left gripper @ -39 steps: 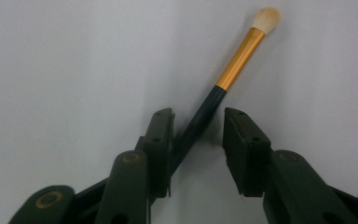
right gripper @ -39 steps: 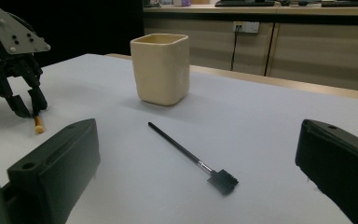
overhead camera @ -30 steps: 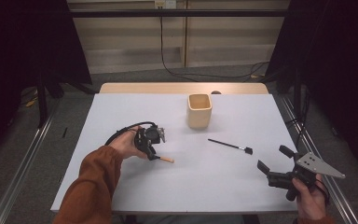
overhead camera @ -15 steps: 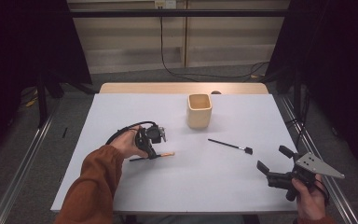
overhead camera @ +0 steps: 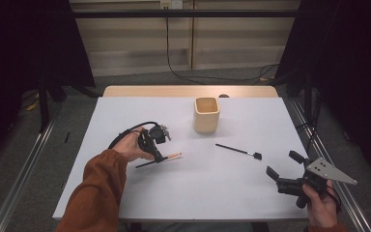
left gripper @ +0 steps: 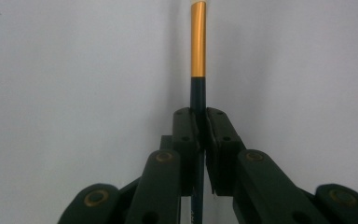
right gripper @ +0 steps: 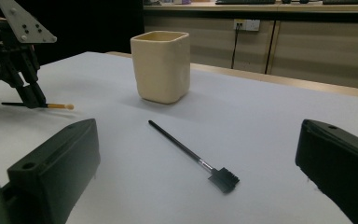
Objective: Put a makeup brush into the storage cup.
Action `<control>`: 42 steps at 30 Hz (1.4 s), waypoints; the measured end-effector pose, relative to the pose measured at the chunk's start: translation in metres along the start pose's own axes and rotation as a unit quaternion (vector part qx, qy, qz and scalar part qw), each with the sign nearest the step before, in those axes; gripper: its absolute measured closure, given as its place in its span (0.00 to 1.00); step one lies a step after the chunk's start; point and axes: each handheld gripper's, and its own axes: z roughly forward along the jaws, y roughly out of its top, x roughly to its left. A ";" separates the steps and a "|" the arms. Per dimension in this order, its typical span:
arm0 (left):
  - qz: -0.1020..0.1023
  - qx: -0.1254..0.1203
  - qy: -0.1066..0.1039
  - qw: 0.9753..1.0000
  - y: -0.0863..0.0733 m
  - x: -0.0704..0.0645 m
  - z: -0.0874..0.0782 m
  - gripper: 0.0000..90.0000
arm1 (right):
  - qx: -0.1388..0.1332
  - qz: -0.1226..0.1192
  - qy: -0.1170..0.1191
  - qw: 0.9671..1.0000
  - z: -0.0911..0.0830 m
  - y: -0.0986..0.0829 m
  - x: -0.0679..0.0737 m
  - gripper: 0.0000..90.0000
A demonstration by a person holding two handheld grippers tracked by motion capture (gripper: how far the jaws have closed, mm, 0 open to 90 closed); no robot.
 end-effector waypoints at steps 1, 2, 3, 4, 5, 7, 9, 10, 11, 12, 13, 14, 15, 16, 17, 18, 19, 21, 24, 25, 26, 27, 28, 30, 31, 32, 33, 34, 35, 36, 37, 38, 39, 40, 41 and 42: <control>0.001 0.001 -0.003 1.000 0.000 0.000 -0.001 0.93 | 0.000 0.000 0.000 1.000 0.000 0.000 0.000 0.00; -0.003 -0.002 -0.010 1.000 0.000 0.001 -0.003 0.93 | -0.001 0.000 0.000 1.000 0.000 0.000 0.000 0.00; -0.009 -0.009 -0.007 1.000 -0.001 0.000 -0.003 0.93 | -0.001 0.000 0.000 1.000 0.000 0.000 0.000 0.00; -0.014 -0.014 -0.009 1.000 -0.002 0.001 -0.005 0.93 | -0.001 0.002 0.000 1.000 0.000 0.000 0.000 0.00; -0.024 -0.024 -0.009 0.999 -0.002 0.001 -0.006 0.93 | -0.001 0.002 0.000 1.000 0.000 0.000 0.000 0.00; -0.030 -0.039 -0.010 0.999 -0.004 0.002 -0.011 0.93 | -0.001 0.001 0.000 1.000 0.000 0.000 0.000 0.00; -0.036 -0.059 -0.014 0.998 -0.006 0.002 -0.016 0.93 | -0.001 0.002 0.000 1.000 0.000 0.000 0.000 0.00; -0.036 -0.059 -0.014 0.998 -0.006 0.002 -0.016 0.93 | -0.001 0.002 0.000 1.000 0.000 0.000 0.000 0.00; -0.039 -0.075 -0.017 0.996 -0.008 0.003 -0.020 0.93 | -0.001 0.001 0.000 1.000 0.000 0.000 0.000 0.00; -0.039 -0.075 -0.017 0.996 -0.008 0.003 -0.020 0.93 | -0.001 0.001 0.000 1.000 0.000 0.000 0.000 0.00; -0.057 -0.101 -0.023 0.993 -0.011 0.003 -0.021 0.93 | -0.002 0.002 -0.001 1.000 0.000 0.000 0.000 0.00; -0.057 -0.101 -0.023 0.993 -0.011 0.003 -0.021 0.93 | -0.002 0.002 -0.001 1.000 0.000 0.000 0.000 0.00; -0.058 -0.104 -0.027 0.993 -0.013 0.003 -0.021 0.93 | -0.002 0.002 -0.001 1.000 0.000 0.000 0.000 0.00; -0.062 -0.107 -0.027 0.992 -0.014 0.002 -0.021 0.93 | 0.001 0.001 -0.001 1.000 0.000 0.000 0.000 0.00; -0.063 -0.111 -0.024 0.992 -0.015 0.002 -0.021 0.93 | 0.001 0.001 -0.001 1.000 0.000 0.000 0.000 0.00; -0.058 -0.112 -0.028 0.992 -0.017 0.002 -0.022 0.93 | 0.001 0.002 -0.001 1.000 0.000 0.000 0.000 0.00; -0.069 -0.124 -0.028 0.989 -0.017 0.001 -0.022 0.93 | 0.000 0.002 -0.002 1.000 0.000 0.000 0.000 0.00; -0.076 -0.137 -0.028 0.987 -0.020 0.001 -0.024 0.93 | 0.001 0.002 -0.002 1.000 0.000 0.000 0.000 0.00; -0.083 -0.159 -0.023 0.984 -0.022 -0.001 -0.025 0.93 | 0.000 0.001 -0.001 1.000 0.000 0.000 0.000 0.00; -0.081 -0.162 -0.021 0.983 -0.023 0.000 -0.026 0.93 | 0.001 0.002 -0.001 1.000 0.000 0.000 0.000 0.00; -0.081 -0.174 -0.016 0.981 -0.026 -0.001 -0.027 0.93 | 0.001 0.002 -0.002 1.000 0.000 0.000 0.000 0.00; -0.081 -0.174 -0.016 0.981 -0.026 -0.001 -0.027 0.93 | 0.001 0.002 -0.002 1.000 0.000 0.000 0.000 0.00; -0.080 -0.181 -0.007 0.980 -0.027 -0.002 -0.028 0.93 | 0.001 0.002 -0.001 1.000 0.000 0.000 0.000 0.00; -0.070 -0.176 -0.001 0.982 -0.028 -0.002 -0.030 0.93 | 0.001 0.002 -0.001 1.000 0.000 0.000 0.000 0.00; -0.076 -0.183 0.002 0.980 -0.030 -0.005 -0.029 0.93 | 0.001 0.002 -0.002 1.000 0.000 0.000 0.000 0.00; -0.076 -0.183 0.002 0.980 -0.030 -0.005 -0.029 0.93 | 0.001 0.002 -0.002 1.000 0.000 0.000 0.000 0.00; -0.089 -0.194 -0.001 0.977 -0.031 -0.007 -0.027 0.93 | 0.001 0.002 -0.001 1.000 0.000 0.000 0.000 0.00; -0.084 -0.196 0.000 0.977 -0.032 -0.008 -0.027 0.93 | -0.001 0.002 -0.001 1.000 0.000 0.000 0.000 0.00; -0.096 -0.216 -0.003 0.972 -0.034 -0.011 -0.026 0.93 | 0.001 0.003 -0.003 1.000 0.000 0.000 0.000 0.00; -0.096 -0.216 -0.003 0.972 -0.034 -0.011 -0.026 0.93 | 0.001 0.003 -0.003 1.000 0.000 0.000 0.000 0.00; -0.096 -0.230 -0.003 0.969 -0.035 -0.011 -0.027 0.93 | 0.002 0.002 -0.003 1.000 0.000 0.000 0.000 0.00; -0.098 -0.240 -0.002 0.966 -0.036 -0.012 -0.028 0.93 | 0.002 0.000 -0.003 1.000 0.000 0.000 0.000 0.00; -0.095 -0.242 0.000 0.966 -0.037 -0.012 -0.029 0.93 | 0.001 0.001 -0.003 1.000 0.000 0.000 0.001 0.00; -0.092 -0.260 0.008 0.961 -0.039 -0.013 -0.032 0.93 | 0.002 0.001 -0.003 1.000 0.000 0.000 0.000 0.00; -0.092 -0.260 0.008 0.961 -0.039 -0.013 -0.032 0.93 | 0.002 0.001 -0.003 1.000 0.000 0.000 0.000 0.00; -0.095 -0.269 0.012 0.959 -0.040 -0.013 -0.033 0.93 | 0.002 0.001 -0.002 1.000 0.000 0.000 0.000 0.00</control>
